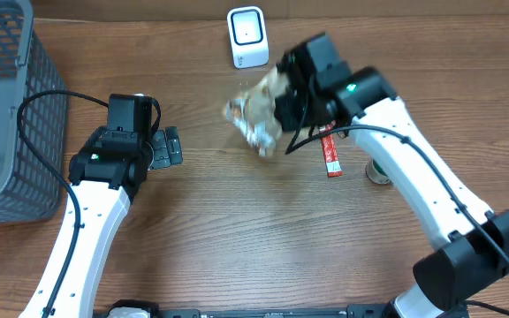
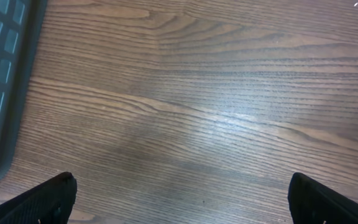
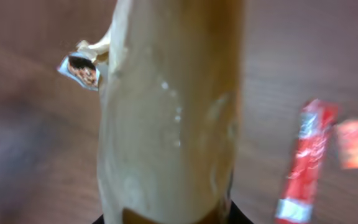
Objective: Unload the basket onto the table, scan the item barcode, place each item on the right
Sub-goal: 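Lift the PanTree bag with the right gripper up to the white scanner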
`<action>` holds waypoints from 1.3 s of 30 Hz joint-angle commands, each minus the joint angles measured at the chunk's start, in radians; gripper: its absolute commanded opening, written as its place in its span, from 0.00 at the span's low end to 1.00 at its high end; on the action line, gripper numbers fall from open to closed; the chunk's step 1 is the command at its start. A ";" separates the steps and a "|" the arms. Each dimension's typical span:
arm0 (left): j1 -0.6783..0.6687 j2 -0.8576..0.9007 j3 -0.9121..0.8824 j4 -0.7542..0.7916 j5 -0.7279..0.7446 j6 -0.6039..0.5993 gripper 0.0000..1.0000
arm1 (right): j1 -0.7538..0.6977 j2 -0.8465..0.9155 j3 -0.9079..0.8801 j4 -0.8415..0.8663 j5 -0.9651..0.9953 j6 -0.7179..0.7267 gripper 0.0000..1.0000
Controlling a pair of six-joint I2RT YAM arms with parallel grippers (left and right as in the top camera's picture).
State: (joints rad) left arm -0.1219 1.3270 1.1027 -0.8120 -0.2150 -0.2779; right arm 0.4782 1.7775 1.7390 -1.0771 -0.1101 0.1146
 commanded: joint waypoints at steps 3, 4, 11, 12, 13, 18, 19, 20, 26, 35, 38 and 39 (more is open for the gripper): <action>0.006 -0.005 0.018 0.000 -0.017 0.012 1.00 | 0.008 -0.031 0.261 -0.043 0.220 -0.102 0.03; 0.006 -0.005 0.018 0.000 -0.017 0.012 1.00 | 0.010 -0.031 0.295 -0.039 0.230 -0.117 0.03; 0.006 -0.005 0.018 0.000 -0.017 0.012 1.00 | 0.013 -0.010 0.353 0.108 0.238 -0.190 0.03; 0.006 -0.005 0.018 0.000 -0.017 0.012 1.00 | 0.013 0.005 0.353 0.124 0.248 -0.210 0.03; 0.006 -0.005 0.018 0.000 -0.017 0.012 1.00 | 0.013 0.018 0.353 0.135 0.256 -0.227 0.03; 0.006 -0.005 0.018 0.000 -0.017 0.012 1.00 | 0.013 0.123 0.353 0.248 0.284 -0.298 0.03; 0.006 -0.005 0.018 0.000 -0.017 0.012 1.00 | 0.014 0.159 0.353 0.295 0.324 -0.331 0.03; 0.006 -0.005 0.018 0.000 -0.017 0.012 1.00 | 0.013 0.180 0.353 0.325 0.352 -0.352 0.04; 0.006 -0.005 0.018 0.000 -0.017 0.012 1.00 | 0.015 0.330 0.353 0.530 0.436 -0.602 0.04; 0.006 -0.005 0.018 0.000 -0.017 0.012 1.00 | 0.021 0.498 0.352 0.922 0.518 -0.760 0.03; 0.006 -0.005 0.018 0.000 -0.017 0.012 1.00 | 0.026 0.532 0.352 1.030 0.521 -0.759 0.04; 0.006 -0.005 0.018 0.000 -0.017 0.012 1.00 | 0.026 0.542 0.352 1.052 0.521 -0.758 0.04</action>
State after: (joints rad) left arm -0.1219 1.3270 1.1027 -0.8124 -0.2180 -0.2779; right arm 0.4953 2.2982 2.0743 -0.0719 0.3820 -0.6136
